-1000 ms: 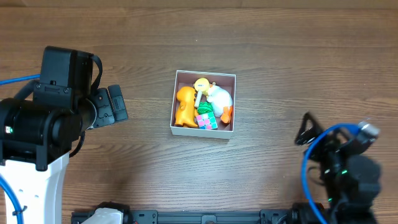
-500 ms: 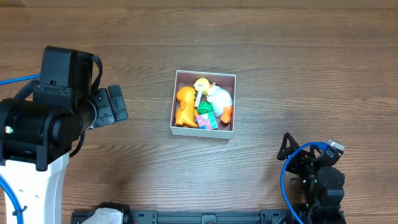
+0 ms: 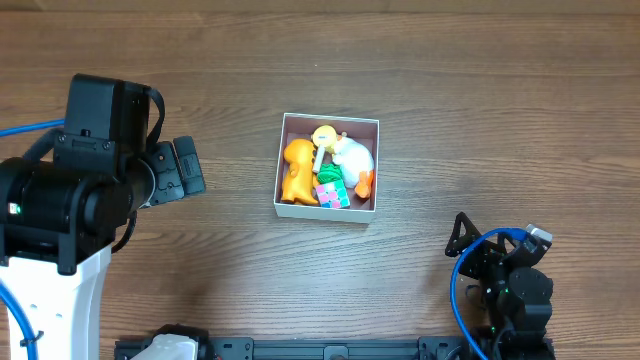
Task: Pack container
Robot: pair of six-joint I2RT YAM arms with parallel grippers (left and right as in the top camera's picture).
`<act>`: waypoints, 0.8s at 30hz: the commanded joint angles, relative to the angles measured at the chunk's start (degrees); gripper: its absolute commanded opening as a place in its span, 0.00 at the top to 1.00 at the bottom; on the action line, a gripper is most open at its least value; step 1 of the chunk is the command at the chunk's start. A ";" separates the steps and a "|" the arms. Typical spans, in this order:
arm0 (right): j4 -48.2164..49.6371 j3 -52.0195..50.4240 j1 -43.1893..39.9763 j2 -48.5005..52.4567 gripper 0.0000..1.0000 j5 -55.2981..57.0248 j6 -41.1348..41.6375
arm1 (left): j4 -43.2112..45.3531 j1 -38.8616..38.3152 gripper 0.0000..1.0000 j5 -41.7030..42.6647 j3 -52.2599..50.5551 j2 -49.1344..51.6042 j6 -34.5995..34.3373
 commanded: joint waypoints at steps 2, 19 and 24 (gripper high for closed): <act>0.04 -0.98 0.28 -0.68 0.00 0.50 -0.42 | -0.09 0.31 0.00 -0.74 0.15 0.17 0.46; 0.02 -0.98 0.28 -0.68 0.00 0.48 -0.42 | 18.36 1.66 0.00 -3.65 -11.17 -10.29 1.31; 0.02 -0.98 0.28 -0.68 0.00 0.50 -0.42 | 42.34 4.70 0.00 0.00 -34.77 -24.11 1.31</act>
